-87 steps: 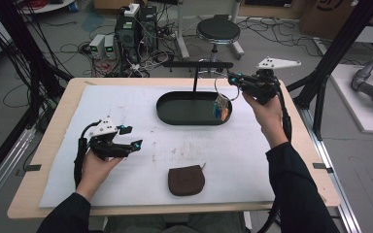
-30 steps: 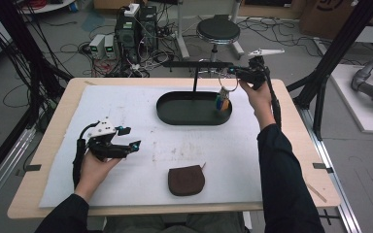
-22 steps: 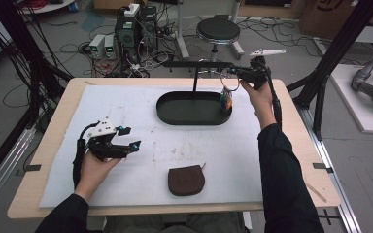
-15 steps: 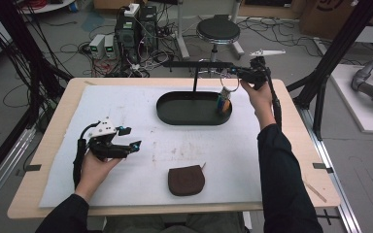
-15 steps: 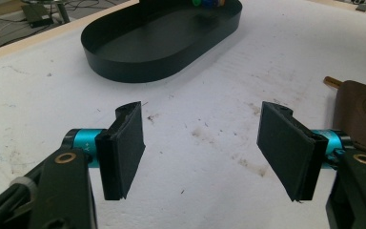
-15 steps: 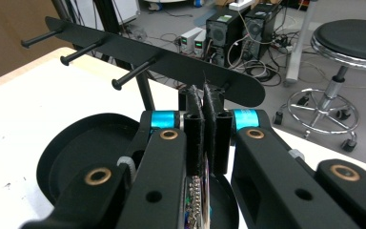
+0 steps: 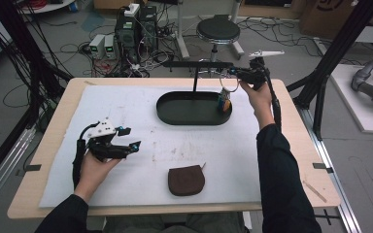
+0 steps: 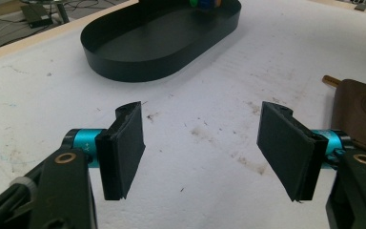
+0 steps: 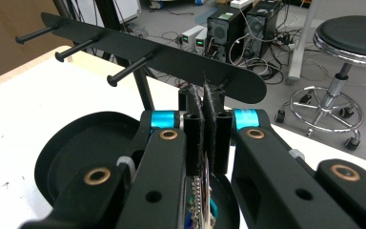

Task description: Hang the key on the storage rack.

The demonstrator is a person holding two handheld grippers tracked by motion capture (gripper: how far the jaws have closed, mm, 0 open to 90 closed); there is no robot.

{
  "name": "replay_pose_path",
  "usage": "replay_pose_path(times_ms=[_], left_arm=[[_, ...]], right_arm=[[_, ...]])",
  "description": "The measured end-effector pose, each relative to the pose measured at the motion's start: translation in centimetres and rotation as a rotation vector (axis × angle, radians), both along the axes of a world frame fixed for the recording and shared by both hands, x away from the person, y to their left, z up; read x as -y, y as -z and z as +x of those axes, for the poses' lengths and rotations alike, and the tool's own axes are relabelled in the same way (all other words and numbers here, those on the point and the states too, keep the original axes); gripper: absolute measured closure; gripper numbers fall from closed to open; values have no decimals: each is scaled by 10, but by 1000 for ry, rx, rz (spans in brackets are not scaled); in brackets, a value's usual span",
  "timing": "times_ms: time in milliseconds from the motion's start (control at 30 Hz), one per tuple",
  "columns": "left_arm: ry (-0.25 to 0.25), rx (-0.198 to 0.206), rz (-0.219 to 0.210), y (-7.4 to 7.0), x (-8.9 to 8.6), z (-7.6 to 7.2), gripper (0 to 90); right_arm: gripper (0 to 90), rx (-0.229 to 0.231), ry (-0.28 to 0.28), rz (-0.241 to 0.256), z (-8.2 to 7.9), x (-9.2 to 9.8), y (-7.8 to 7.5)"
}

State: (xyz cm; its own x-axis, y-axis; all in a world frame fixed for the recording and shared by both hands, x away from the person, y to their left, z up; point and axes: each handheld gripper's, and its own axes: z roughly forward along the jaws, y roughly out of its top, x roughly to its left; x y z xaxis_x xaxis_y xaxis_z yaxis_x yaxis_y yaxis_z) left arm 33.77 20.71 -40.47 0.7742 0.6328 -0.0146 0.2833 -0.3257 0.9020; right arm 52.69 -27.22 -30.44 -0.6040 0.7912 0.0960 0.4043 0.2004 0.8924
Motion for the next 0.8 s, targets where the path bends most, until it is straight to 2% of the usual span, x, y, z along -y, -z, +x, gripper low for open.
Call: replay_pose_path(times_ms=[467,800], left_arm=[[2,1,2,0,0,-1,327],[8,1,6,0,1,-1,327]], right_arm=[[860,10,5,-24,-1,1,0],[837,28,47,-53,-2,2,-1]])
